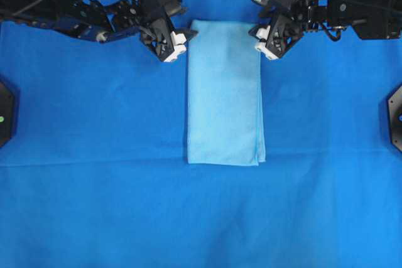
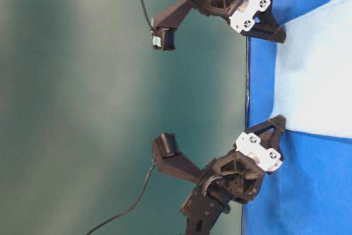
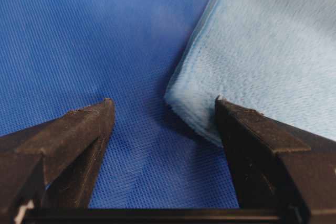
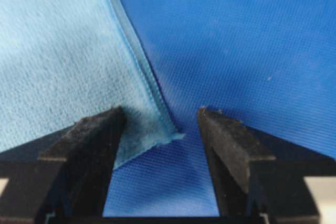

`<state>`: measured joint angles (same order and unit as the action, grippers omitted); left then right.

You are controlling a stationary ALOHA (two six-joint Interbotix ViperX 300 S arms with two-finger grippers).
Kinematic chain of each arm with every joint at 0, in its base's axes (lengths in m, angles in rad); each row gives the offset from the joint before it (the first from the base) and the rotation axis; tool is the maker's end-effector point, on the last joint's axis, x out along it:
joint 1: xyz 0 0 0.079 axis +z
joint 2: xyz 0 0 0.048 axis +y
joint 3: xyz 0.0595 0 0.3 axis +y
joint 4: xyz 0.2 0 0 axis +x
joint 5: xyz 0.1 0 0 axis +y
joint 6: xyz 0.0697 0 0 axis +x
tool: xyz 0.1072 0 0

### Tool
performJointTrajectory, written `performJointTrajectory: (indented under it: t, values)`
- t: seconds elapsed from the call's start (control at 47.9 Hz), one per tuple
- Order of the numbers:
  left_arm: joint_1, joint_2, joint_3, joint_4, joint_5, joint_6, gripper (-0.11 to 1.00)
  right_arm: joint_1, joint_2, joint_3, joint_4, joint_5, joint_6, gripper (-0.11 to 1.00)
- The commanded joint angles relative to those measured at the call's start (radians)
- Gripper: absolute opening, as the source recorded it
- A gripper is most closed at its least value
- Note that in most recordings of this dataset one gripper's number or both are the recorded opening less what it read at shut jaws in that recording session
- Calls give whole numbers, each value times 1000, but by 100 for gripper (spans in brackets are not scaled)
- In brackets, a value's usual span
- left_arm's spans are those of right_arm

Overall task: Fold the light blue towel.
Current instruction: 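Grasp the top corners of the folded towel with both grippers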

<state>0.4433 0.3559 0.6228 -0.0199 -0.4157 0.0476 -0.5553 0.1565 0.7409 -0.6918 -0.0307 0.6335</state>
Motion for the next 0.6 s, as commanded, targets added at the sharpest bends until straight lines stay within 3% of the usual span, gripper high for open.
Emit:
performJointTrajectory:
  t: [0.0,0.083,0.146,0.313,0.355,0.584]
  values:
    - [0,-2,-21,-2,-5,3,72,-8,6,-15,-3,0,-2,61]
    - [0,5,-20,0,9,6,68,-8,8,-9,-3,-3,-2,59]
    - [0,3,-20,0,18,11,54,-5,5,-3,-3,-3,-2,54]
    - [0,3,-25,0,34,66,11,3,-5,14,-3,-2,2,9]
    - [0,3,-28,0,37,77,4,3,-9,18,-2,0,3,5]
    - [21,-28,-57,-2,75,117,2,2,-63,15,0,26,11,5]
